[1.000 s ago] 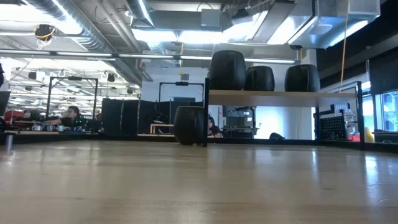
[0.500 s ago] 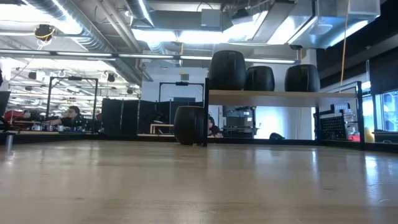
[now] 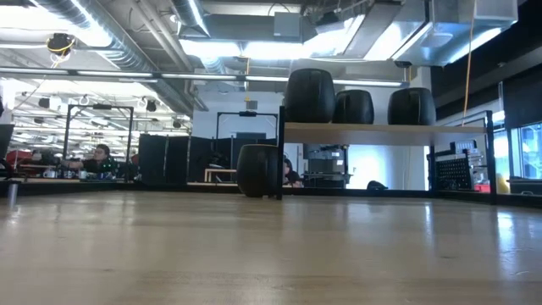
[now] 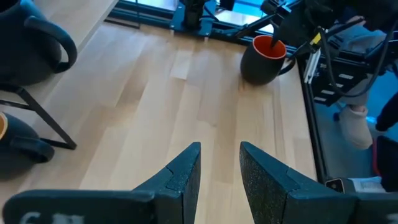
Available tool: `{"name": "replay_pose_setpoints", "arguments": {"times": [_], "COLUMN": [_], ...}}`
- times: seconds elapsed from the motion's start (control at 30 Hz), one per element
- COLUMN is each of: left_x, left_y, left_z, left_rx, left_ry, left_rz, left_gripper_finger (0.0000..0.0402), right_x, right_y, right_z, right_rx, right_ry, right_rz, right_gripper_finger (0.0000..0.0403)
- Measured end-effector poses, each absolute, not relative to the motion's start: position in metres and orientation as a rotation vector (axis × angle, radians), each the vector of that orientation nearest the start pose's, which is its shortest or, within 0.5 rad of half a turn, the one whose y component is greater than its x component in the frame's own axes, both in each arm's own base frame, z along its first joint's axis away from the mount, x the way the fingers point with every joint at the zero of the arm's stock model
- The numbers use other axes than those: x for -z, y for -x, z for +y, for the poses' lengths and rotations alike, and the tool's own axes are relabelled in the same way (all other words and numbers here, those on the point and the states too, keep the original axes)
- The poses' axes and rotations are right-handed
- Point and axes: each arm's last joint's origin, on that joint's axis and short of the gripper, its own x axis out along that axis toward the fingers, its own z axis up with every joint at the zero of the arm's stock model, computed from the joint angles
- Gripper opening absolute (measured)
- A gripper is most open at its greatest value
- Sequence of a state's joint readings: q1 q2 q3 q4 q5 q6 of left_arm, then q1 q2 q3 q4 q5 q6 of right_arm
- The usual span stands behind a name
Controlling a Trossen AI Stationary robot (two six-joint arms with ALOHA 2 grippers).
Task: Place coffee mugs
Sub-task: Put the black orange mug on the shelf
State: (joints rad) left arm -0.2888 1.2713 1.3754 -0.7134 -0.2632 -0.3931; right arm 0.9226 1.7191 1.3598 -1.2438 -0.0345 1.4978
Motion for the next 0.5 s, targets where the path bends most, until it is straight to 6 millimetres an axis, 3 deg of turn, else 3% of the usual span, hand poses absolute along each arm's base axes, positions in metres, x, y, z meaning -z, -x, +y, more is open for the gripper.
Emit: {"name": "replay_pose_setpoints", "arguments": {"times": [0.23, 0.5], "left_x": [-0.386, -0.386], "left_y": [-0.249, -0.249], "left_z": [-0.066, -0.066], "left_rx": [-0.094, -0.095], "left_ry": [0.213, 0.211], "left_rz": [0.579, 0.580], "left_gripper_finger": [0.0105, 0.0105], "right_x": [-0.229, -0.229], "right_y": [-0.190, -0.204], "right_z": [0.250, 0.240], "right_rx": [0.414, 0.378], "right_ry": [-0.395, -0.351], "right_rz": [1.566, 1.537], "right_gripper_finger": [0.0159, 0.0028]}}
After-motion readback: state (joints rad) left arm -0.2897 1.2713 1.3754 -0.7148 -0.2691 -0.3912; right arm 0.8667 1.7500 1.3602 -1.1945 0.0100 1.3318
